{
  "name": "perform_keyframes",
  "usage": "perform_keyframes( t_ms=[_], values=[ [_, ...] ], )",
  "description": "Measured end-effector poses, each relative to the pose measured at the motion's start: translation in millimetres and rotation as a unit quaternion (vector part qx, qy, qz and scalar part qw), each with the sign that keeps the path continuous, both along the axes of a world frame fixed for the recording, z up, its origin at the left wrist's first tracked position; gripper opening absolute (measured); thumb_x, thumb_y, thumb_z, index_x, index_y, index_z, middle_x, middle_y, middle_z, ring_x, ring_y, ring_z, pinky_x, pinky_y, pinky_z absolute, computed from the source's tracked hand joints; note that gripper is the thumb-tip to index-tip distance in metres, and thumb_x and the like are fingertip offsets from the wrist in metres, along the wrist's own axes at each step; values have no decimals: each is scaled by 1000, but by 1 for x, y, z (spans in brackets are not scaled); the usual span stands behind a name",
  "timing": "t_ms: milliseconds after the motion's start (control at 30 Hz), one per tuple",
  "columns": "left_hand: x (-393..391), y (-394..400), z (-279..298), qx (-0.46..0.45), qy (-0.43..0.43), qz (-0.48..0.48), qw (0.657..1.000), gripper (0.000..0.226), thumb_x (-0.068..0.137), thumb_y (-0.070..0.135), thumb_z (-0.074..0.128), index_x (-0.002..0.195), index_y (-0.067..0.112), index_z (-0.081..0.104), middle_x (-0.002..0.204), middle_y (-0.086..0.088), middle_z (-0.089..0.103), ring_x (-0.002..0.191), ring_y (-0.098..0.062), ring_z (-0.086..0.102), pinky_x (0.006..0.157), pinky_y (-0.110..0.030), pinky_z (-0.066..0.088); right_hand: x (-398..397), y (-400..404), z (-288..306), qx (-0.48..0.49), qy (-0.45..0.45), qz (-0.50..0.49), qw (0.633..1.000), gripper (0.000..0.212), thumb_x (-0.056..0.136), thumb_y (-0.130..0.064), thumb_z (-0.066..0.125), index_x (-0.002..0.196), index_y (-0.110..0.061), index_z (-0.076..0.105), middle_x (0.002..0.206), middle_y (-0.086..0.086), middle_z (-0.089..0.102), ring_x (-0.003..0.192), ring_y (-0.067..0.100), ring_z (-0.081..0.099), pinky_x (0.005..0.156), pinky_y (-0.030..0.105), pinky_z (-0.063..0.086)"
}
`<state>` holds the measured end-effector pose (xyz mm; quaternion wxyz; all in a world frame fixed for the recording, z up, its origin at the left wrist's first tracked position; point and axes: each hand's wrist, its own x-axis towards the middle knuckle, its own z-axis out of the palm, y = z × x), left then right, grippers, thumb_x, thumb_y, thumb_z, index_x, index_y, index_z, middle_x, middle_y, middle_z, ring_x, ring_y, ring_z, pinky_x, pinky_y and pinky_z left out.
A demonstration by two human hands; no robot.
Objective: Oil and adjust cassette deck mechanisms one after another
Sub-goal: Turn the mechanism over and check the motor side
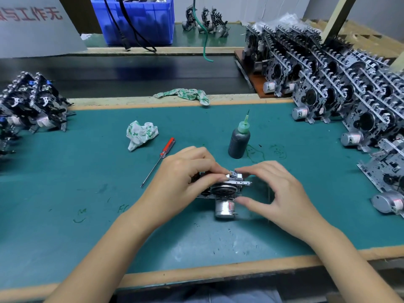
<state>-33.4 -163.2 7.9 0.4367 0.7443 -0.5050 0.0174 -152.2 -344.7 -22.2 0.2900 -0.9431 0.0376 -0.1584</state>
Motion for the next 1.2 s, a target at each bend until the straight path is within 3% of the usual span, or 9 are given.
perform_keyframes(
  t_ms=[133, 333, 400, 500, 567, 633, 767, 1000, 1200],
  values=[
    [0, 0, 0, -2, -2, -3, 1000, 12, 82, 19, 66, 87, 15, 76, 76, 6, 62, 72, -10, 54, 67, -24, 43, -7, 1, -9, -108, -47, -1, 993, 39, 79, -50, 56, 88, -16, 71, 85, -11, 66, 84, 16, 58, 73, 34, 51],
    [0, 0, -1, -5, 0, -3, 1000, 13, 83, 23, 67, 87, 15, 76, 77, 12, 60, 73, -5, 53, 68, -18, 41, -6, -3, 0, -170, -40, 26, 984, 39, 80, -52, 55, 87, -18, 73, 84, -14, 68, 81, 17, 60, 72, 30, 48],
    [0, 0, 0, -4, 2, -1, 1000, 13, 82, 20, 66, 86, 15, 76, 76, 11, 60, 72, -7, 53, 67, -21, 42, -5, -1, 0, -128, -23, 17, 991, 38, 77, -56, 62, 88, -20, 72, 85, -16, 66, 83, 13, 58, 71, 31, 50],
    [-1, 0, 1, -2, 13, -3, 1000, 14, 82, 21, 65, 86, 14, 77, 76, 7, 62, 73, -9, 54, 67, -24, 43, 2, 0, 3, 30, 41, -8, 999, 46, 64, -66, 67, 103, -41, 60, 97, -24, 60, 98, -2, 52, 85, 22, 43],
    [0, 0, 1, -2, 17, -2, 1000, 15, 82, 22, 65, 87, 15, 77, 76, 7, 62, 73, -10, 54, 68, -24, 43, 10, 5, 3, 155, 61, 13, 986, 55, 63, -50, 78, 113, -46, 53, 102, -21, 59, 107, 0, 52, 92, 17, 40],
    [0, 1, 2, -1, 17, -1, 1000, 14, 82, 22, 65, 87, 15, 77, 77, 11, 61, 74, -8, 54, 69, -22, 42, 17, 14, 0, 244, 28, 44, 968, 54, 67, -27, 84, 112, -40, 58, 101, -16, 63, 106, 7, 57, 93, 19, 43],
    [-1, 2, 2, 4, 21, 3, 1000, 14, 82, 22, 65, 86, 15, 77, 76, 13, 58, 73, -7, 53, 68, -18, 40, 22, 22, -5, 333, -13, 39, 942, 33, 62, -20, 79, 91, -29, 67, 94, -6, 68, 90, 13, 65, 86, 30, 50],
    [0, 1, 1, 3, 8, -1, 1000, 14, 83, 21, 65, 85, 13, 77, 76, 6, 62, 72, -9, 54, 67, -21, 41, 25, 20, -8, 364, -11, 35, 931, 29, 59, -16, 81, 83, -24, 67, 88, -9, 65, 82, 9, 63, 80, 22, 48],
    [2, 0, 0, -15, 1, -7, 1000, 13, 82, 20, 67, 85, 13, 77, 74, 10, 59, 70, -8, 52, 65, -18, 40, 22, 24, -5, 367, -8, 35, 929, 31, 68, 0, 80, 90, -19, 68, 92, -4, 66, 85, 10, 63, 82, 21, 47]
  ],
)
